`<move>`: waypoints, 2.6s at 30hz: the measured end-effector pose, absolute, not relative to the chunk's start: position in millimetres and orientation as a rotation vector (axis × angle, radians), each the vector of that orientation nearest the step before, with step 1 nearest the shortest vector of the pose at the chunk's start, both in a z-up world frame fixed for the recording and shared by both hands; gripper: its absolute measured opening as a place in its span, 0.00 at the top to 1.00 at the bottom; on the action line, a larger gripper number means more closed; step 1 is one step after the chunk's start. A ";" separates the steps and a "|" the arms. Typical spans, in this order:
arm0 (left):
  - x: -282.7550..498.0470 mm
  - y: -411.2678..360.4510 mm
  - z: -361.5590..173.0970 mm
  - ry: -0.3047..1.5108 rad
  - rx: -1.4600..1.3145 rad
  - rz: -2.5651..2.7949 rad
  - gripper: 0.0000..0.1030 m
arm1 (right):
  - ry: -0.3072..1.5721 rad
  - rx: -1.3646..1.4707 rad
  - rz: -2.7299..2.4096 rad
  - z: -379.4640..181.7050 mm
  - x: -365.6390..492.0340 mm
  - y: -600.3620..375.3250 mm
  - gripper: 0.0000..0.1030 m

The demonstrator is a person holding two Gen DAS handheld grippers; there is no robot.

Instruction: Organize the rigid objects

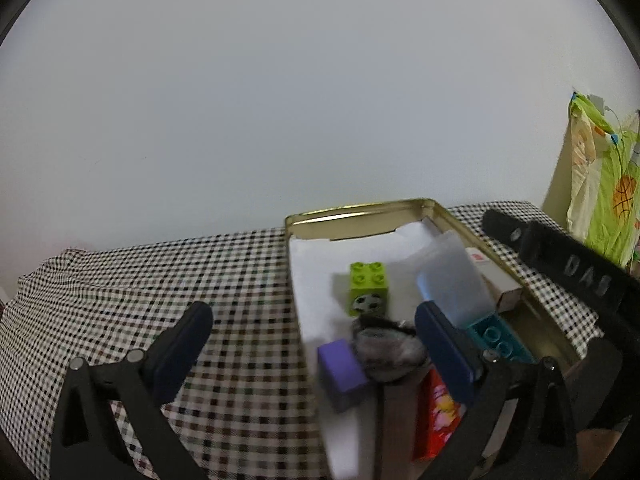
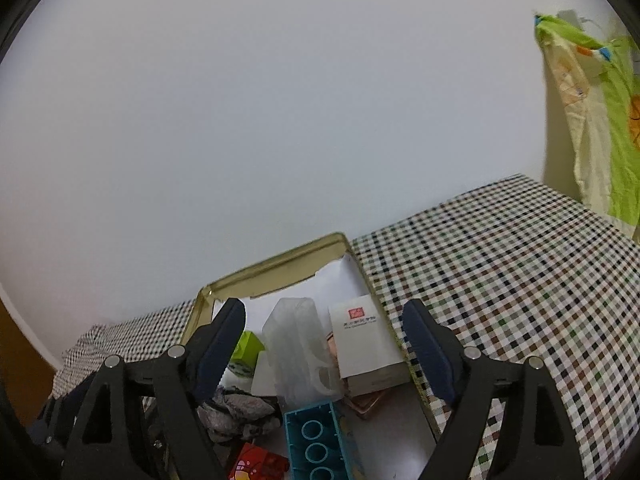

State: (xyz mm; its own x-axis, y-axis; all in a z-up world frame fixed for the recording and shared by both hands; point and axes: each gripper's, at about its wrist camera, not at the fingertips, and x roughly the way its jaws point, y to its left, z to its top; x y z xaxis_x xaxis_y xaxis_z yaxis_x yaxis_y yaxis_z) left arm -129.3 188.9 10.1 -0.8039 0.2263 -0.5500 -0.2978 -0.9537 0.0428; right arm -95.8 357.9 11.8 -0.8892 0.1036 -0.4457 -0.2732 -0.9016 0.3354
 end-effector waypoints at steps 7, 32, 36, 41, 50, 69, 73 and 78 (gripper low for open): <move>-127.7 184.6 3.7 0.154 -0.845 2.741 0.01 | 0.510 -0.655 2.814 3.3 -84.8 340.4 0.19; -121.2 196.5 -8.0 0.204 -0.814 2.733 0.01 | 0.449 -0.452 2.591 7.5 -49.0 376.4 0.19; -118.8 195.7 -8.0 0.206 -0.811 2.738 0.01 | 0.393 -0.471 2.622 9.4 -47.0 361.1 0.19; -114.0 193.6 -8.1 0.198 -0.766 2.749 0.01 | 0.346 -0.477 2.679 6.9 -40.2 341.9 0.19; -97.4 178.2 -5.4 0.161 -0.668 2.781 0.01 | 0.233 -0.414 2.730 8.4 -25.9 315.2 0.19; -72.4 142.0 3.6 0.115 -0.571 2.817 0.01 | 0.180 -0.341 2.788 12.0 12.2 267.9 0.19; -66.4 136.0 6.4 0.102 -0.529 2.821 0.00 | 0.136 -0.320 2.812 13.2 16.3 259.0 0.19; -62.5 137.2 4.8 0.111 -0.519 2.821 0.01 | 0.134 -0.312 2.827 13.4 20.2 256.0 0.19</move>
